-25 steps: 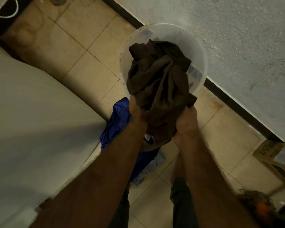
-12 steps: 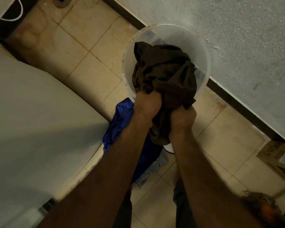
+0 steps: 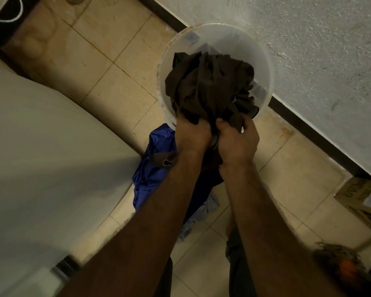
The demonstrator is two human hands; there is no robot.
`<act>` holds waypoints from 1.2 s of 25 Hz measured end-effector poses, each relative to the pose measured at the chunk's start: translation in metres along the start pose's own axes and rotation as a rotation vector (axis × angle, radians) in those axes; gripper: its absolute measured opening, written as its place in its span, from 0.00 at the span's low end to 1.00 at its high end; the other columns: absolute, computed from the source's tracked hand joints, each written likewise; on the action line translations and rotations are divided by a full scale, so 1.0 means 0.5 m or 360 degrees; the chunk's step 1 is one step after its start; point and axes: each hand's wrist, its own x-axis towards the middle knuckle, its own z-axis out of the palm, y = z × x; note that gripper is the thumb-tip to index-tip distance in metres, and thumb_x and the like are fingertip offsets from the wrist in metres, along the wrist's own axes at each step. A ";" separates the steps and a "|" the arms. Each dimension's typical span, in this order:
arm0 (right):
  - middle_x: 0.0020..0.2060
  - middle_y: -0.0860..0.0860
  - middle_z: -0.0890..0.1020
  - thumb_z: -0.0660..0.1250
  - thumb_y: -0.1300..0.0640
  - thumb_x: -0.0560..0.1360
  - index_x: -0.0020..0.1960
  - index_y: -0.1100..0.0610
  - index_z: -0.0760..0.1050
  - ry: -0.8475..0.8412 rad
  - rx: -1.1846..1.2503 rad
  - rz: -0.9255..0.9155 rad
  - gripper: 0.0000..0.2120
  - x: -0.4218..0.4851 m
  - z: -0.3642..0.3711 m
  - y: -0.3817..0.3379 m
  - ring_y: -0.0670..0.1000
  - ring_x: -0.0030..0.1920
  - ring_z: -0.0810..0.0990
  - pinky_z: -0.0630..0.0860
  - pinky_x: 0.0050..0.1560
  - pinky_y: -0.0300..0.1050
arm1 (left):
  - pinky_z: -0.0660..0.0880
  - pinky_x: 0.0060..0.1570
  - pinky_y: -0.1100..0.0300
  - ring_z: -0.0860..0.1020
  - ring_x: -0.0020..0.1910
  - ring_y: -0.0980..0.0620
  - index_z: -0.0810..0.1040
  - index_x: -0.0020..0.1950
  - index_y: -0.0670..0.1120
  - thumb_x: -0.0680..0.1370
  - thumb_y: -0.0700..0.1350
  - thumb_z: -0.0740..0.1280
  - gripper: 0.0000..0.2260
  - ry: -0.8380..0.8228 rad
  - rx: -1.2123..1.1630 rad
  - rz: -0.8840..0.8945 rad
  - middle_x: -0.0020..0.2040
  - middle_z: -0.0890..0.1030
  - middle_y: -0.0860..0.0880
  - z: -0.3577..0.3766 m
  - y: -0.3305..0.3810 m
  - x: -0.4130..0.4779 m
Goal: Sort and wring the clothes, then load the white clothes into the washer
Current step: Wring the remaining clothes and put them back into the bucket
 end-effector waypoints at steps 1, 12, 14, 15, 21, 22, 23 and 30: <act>0.51 0.48 0.84 0.72 0.61 0.73 0.61 0.52 0.81 0.0024 -0.0013 -0.0010 0.17 0.009 0.002 -0.007 0.50 0.52 0.84 0.83 0.57 0.55 | 0.80 0.53 0.48 0.81 0.48 0.47 0.77 0.60 0.48 0.73 0.54 0.63 0.18 -0.0015 0.0032 -0.0016 0.50 0.83 0.48 -0.002 -0.003 -0.007; 0.59 0.47 0.82 0.67 0.35 0.75 0.70 0.47 0.74 -0.0020 -0.0372 -0.0237 0.28 0.017 0.012 0.000 0.48 0.58 0.81 0.81 0.59 0.46 | 0.82 0.53 0.45 0.83 0.47 0.45 0.82 0.46 0.44 0.78 0.50 0.70 0.10 -0.0181 -0.0211 -0.0241 0.46 0.84 0.43 -0.016 0.026 -0.013; 0.60 0.49 0.80 0.64 0.23 0.67 0.70 0.44 0.73 -0.0044 -0.0484 -0.0119 0.39 0.010 -0.004 0.026 0.50 0.59 0.81 0.82 0.58 0.51 | 0.81 0.57 0.46 0.82 0.50 0.44 0.81 0.44 0.45 0.77 0.47 0.71 0.06 -0.0247 -0.0350 -0.0369 0.48 0.84 0.44 -0.006 0.036 0.004; 0.61 0.49 0.80 0.65 0.22 0.64 0.70 0.44 0.72 -0.0080 -0.0507 -0.0030 0.41 0.010 -0.008 0.032 0.51 0.59 0.81 0.81 0.59 0.53 | 0.80 0.58 0.45 0.82 0.52 0.43 0.81 0.44 0.46 0.77 0.47 0.71 0.05 -0.0275 -0.0376 -0.0412 0.49 0.84 0.43 -0.001 0.035 0.008; 0.60 0.49 0.81 0.78 0.50 0.70 0.69 0.53 0.71 -0.0087 -0.0440 -0.0024 0.30 0.043 -0.023 -0.004 0.51 0.59 0.81 0.81 0.60 0.52 | 0.81 0.56 0.47 0.83 0.54 0.43 0.82 0.58 0.44 0.78 0.46 0.70 0.11 -0.0119 -0.0724 -0.0352 0.54 0.84 0.43 -0.006 -0.011 0.021; 0.59 0.49 0.80 0.78 0.54 0.70 0.68 0.54 0.71 -0.0034 -0.0333 -0.0038 0.29 0.053 -0.017 -0.013 0.51 0.58 0.81 0.81 0.59 0.51 | 0.82 0.54 0.48 0.83 0.53 0.43 0.82 0.56 0.43 0.78 0.48 0.70 0.11 -0.0056 -0.0739 -0.0311 0.53 0.84 0.43 -0.007 -0.016 0.021; 0.58 0.50 0.80 0.78 0.58 0.69 0.66 0.55 0.70 0.0014 -0.0163 -0.0022 0.29 0.064 -0.010 -0.024 0.51 0.56 0.82 0.82 0.59 0.51 | 0.83 0.53 0.49 0.84 0.53 0.44 0.82 0.55 0.43 0.78 0.51 0.70 0.12 -0.0014 -0.0714 -0.0277 0.52 0.85 0.43 -0.009 -0.023 0.019; 0.51 0.50 0.82 0.70 0.60 0.75 0.59 0.56 0.78 -0.0372 -0.0738 -0.0383 0.12 0.123 0.026 0.018 0.49 0.52 0.81 0.81 0.58 0.52 | 0.82 0.52 0.44 0.85 0.48 0.46 0.79 0.54 0.43 0.80 0.50 0.68 0.11 -0.0615 -0.0623 -0.0434 0.50 0.85 0.45 -0.035 -0.061 0.018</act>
